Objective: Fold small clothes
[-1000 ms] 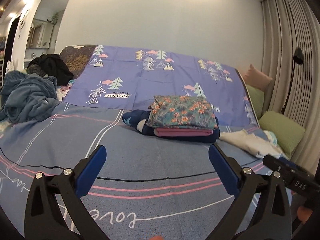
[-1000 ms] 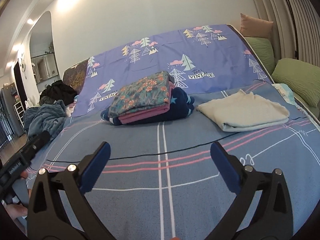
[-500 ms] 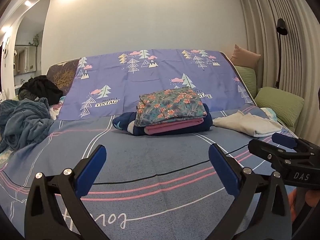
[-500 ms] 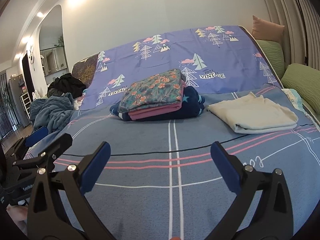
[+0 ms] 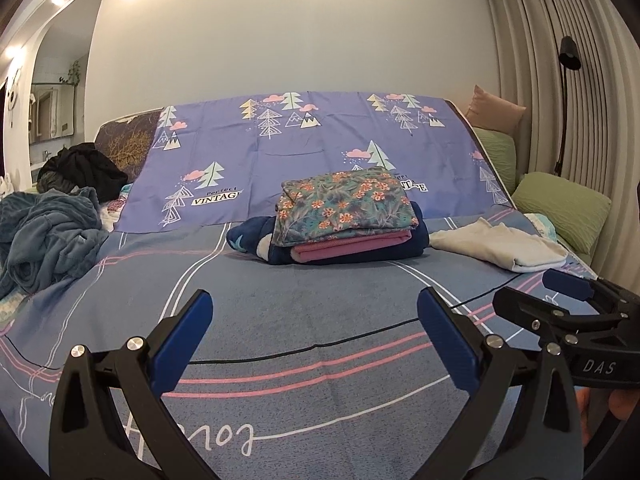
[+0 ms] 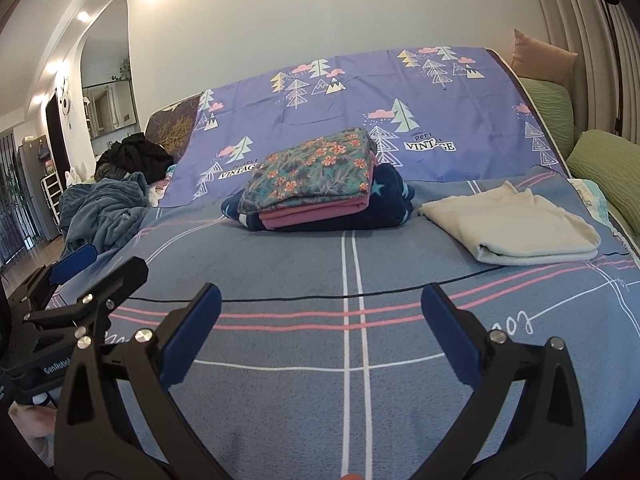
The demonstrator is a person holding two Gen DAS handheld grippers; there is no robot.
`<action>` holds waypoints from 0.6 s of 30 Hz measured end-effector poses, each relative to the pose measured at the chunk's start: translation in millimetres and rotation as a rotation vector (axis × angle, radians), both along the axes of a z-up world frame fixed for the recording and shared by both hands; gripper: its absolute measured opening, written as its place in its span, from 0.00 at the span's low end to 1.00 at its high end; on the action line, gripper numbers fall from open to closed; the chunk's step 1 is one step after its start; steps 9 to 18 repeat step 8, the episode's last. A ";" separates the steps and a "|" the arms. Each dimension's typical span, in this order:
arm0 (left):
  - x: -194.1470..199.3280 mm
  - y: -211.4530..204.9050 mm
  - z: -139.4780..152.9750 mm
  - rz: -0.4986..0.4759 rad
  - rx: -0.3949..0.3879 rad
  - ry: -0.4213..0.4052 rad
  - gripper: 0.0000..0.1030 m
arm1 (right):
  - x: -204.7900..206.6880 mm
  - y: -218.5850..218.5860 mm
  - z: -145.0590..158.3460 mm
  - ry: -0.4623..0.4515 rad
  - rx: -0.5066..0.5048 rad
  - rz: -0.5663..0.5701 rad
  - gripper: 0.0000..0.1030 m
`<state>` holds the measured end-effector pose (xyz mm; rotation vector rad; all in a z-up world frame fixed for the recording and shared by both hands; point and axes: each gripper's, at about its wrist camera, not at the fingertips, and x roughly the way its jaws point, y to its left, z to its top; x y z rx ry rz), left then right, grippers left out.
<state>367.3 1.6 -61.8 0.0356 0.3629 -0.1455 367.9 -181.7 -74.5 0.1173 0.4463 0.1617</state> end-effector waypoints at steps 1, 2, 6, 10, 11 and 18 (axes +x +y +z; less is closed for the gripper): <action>0.2 -1.4 -0.2 0.002 0.008 0.001 0.99 | 0.5 -0.6 -0.1 0.002 0.002 -0.001 0.98; 0.5 -2.0 -0.6 0.001 0.009 0.005 0.99 | 0.8 -1.4 -0.5 0.005 0.006 -0.001 0.98; 2.9 -3.7 -2.1 0.000 0.016 0.018 0.99 | 3.3 -3.1 -2.3 0.021 0.015 -0.005 0.98; 3.3 -3.6 -2.2 0.001 0.017 0.021 0.99 | 3.2 -3.4 -2.3 0.021 0.014 -0.005 0.98; 3.3 -3.6 -2.2 0.001 0.017 0.021 0.99 | 3.2 -3.4 -2.3 0.021 0.014 -0.005 0.98; 3.3 -3.6 -2.2 0.001 0.017 0.021 0.99 | 3.2 -3.4 -2.3 0.021 0.014 -0.005 0.98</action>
